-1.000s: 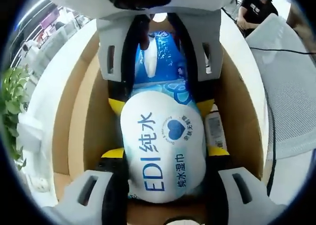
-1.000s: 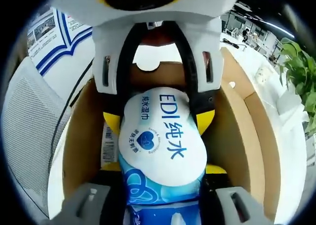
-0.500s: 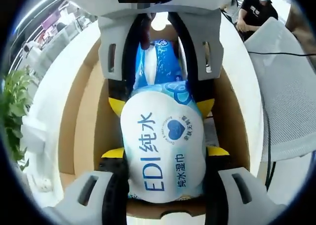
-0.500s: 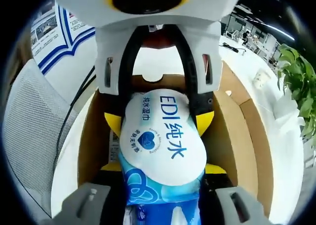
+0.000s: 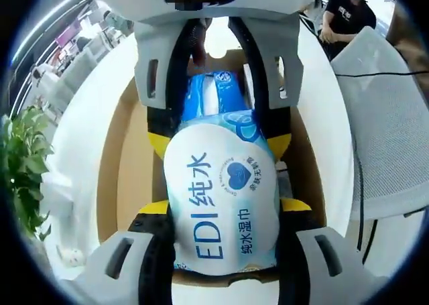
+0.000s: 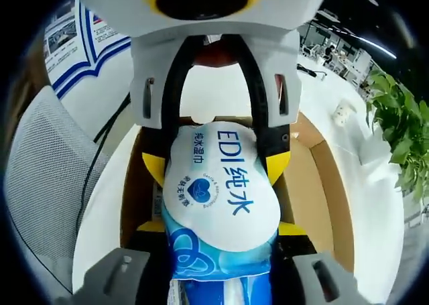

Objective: Operate the shoe box by opening the lid, removing the specified soft item, and placing it in the target area until the item is outside and the box remains undamaged.

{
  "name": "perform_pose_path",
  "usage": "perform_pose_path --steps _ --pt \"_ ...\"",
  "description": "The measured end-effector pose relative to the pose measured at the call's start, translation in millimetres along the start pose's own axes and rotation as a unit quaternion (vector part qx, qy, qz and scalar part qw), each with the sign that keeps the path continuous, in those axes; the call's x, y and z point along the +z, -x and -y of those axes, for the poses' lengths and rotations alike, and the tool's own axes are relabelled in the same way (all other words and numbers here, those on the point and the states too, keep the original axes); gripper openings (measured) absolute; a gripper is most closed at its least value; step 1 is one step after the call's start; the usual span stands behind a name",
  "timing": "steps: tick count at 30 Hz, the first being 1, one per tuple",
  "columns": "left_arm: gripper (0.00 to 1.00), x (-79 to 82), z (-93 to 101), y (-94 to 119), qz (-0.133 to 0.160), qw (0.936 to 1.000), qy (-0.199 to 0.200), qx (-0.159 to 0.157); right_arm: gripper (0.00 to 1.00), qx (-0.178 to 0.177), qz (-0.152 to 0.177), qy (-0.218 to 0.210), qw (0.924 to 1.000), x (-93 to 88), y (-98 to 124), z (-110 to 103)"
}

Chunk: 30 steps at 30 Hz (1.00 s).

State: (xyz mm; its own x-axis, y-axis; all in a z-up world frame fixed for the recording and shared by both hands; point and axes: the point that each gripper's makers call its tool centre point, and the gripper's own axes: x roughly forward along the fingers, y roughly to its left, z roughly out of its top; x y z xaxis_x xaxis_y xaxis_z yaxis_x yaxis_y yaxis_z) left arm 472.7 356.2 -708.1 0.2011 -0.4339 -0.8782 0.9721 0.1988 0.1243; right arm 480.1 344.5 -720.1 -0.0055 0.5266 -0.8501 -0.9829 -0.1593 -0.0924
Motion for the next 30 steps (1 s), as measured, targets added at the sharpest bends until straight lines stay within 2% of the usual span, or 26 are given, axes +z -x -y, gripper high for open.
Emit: perform_pose_path --steps 14,30 --pt "0.59 31.0 1.6 11 -0.006 0.9995 -0.031 0.004 0.55 -0.03 0.01 -0.012 0.9994 -7.0 32 -1" --pt "0.59 78.3 8.8 8 -0.007 0.9971 -0.075 0.0 0.55 -0.064 0.014 -0.037 0.9971 -33.3 72 -8"
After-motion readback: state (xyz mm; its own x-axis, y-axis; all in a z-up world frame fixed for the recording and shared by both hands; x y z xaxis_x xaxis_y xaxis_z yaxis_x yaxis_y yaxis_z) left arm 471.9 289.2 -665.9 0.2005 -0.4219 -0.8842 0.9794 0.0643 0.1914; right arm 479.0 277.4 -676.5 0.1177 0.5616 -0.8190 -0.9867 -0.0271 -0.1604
